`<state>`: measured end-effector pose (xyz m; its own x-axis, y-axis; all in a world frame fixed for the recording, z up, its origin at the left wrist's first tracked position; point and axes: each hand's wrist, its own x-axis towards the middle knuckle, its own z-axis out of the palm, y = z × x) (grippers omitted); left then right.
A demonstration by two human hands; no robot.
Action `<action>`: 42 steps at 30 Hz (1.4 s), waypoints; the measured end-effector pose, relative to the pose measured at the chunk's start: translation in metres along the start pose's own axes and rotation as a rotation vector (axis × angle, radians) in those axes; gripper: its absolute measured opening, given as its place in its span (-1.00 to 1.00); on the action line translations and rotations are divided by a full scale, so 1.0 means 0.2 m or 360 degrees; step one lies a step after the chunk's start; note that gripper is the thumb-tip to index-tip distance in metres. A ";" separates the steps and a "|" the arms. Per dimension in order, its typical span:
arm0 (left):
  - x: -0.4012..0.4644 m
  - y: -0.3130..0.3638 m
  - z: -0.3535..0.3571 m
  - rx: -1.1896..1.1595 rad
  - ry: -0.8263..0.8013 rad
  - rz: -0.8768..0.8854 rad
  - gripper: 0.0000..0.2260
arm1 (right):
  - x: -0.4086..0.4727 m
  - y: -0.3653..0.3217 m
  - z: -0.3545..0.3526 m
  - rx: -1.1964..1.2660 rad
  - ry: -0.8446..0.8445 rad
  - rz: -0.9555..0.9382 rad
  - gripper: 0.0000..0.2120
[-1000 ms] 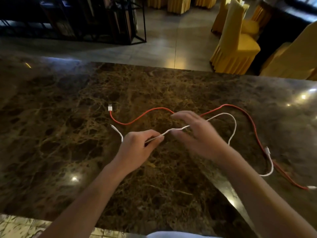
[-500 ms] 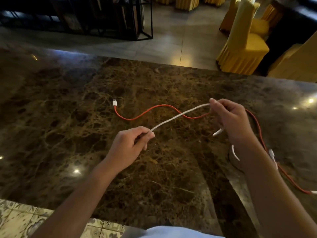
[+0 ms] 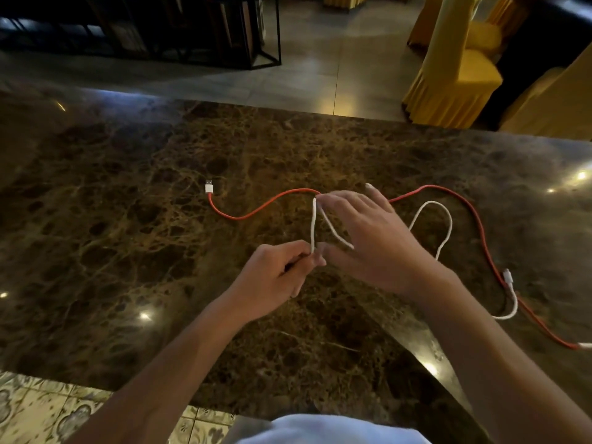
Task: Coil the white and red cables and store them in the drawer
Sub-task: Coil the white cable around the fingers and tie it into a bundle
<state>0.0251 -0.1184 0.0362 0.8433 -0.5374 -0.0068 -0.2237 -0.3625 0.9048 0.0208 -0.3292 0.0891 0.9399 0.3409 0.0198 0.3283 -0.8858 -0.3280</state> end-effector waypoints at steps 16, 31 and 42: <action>-0.06 0.00 -0.10 -0.0063 -0.0347 -0.0240 -0.83 | 0.05 0.02 -0.05 0.0547 -0.0025 -0.0309 -0.72; -0.11 0.44 -0.01 0.0387 -0.0766 0.0557 -0.38 | 0.21 0.04 -0.03 0.1707 -0.0603 -0.0321 -0.54; -0.08 0.44 -0.12 -0.0296 -0.0345 0.0422 -0.33 | 0.06 -0.06 0.27 0.1760 -0.0608 0.0182 -0.67</action>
<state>0.0026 -0.1234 0.1258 0.6407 -0.7496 0.1660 -0.3111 -0.0557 0.9488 0.0235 -0.2978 0.0423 0.8077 0.5157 -0.2858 -0.1935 -0.2260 -0.9547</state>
